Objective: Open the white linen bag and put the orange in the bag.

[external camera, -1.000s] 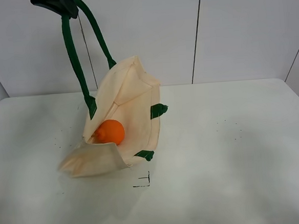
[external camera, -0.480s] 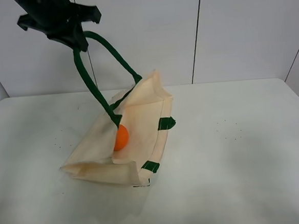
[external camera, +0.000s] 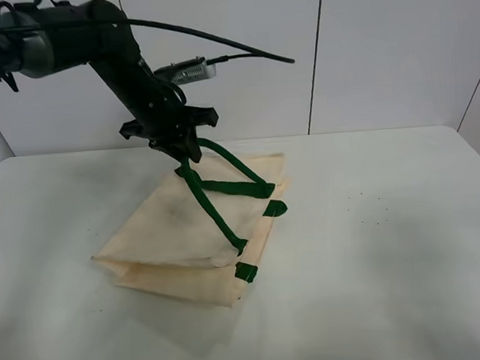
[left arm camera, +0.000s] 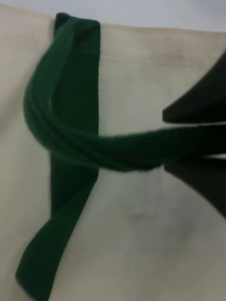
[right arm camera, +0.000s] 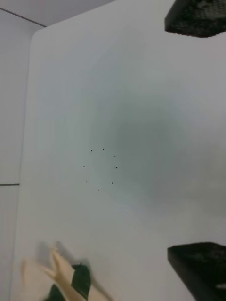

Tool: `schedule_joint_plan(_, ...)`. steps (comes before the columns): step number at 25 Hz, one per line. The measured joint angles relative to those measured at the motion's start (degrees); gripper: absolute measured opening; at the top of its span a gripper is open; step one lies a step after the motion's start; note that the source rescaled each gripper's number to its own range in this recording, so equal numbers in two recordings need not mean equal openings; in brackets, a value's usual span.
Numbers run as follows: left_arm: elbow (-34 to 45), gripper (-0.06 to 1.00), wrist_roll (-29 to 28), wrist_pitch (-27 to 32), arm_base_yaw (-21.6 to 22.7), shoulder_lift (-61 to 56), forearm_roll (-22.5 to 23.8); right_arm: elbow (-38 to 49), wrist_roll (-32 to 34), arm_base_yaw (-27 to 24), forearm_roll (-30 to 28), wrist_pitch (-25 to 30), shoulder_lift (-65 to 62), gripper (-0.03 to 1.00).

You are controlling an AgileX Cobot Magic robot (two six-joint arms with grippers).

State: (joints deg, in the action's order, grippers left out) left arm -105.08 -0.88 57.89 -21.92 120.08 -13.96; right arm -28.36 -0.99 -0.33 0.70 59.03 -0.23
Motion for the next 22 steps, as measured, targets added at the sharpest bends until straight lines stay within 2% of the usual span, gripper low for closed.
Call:
schedule_joint_plan(1, 0.0, 0.44, 0.0, -0.1, 0.0, 1.0, -0.4, 0.0, 0.0, 0.0, 0.0, 0.0, 0.0, 1.00)
schedule_joint_plan(2, 0.0, 0.62, 0.1, -0.1, 0.0, 1.7, -0.4, 0.0, 0.0, 0.0, 0.0, 0.0, 0.0, 1.00)
schedule_joint_plan(3, 0.1, 0.72, 0.2, -0.1, 0.0, 2.1, -0.4, 0.0, 0.0, 0.0, 0.0, 0.0, 0.0, 1.00)
schedule_joint_plan(4, 0.1, 0.82, 0.2, -0.2, 0.0, 2.4, -0.1, 0.0, 0.0, 0.0, 0.0, 0.0, 0.0, 1.00)
schedule_joint_plan(6, 0.1, 0.92, 0.2, -0.2, 0.0, 2.4, 1.6, 0.0, 0.0, 0.0, 0.0, 0.0, 0.0, 1.00)
schedule_joint_plan(12, 0.0, 0.97, -2.8, 0.1, 0.0, 2.3, 15.3, 0.0, 0.0, 0.0, 0.0, 0.0, 0.0, 1.00)
schedule_joint_plan(14, 0.0, 0.97, -4.1, 0.2, 0.1, 2.3, 18.2, 0.0, 0.0, 0.0, 0.0, 0.0, 0.0, 1.00)
schedule_joint_plan(18, 0.0, 0.97, -4.9, 0.4, 2.1, 2.3, 18.9, 0.0, 0.0, 0.0, 0.0, 0.0, 0.0, 1.00)
schedule_joint_plan(22, 0.0, 0.97, -5.0, 1.6, 7.9, 2.3, 19.1, 0.0, 0.0, 0.0, 0.0, 0.0, 0.0, 1.00)
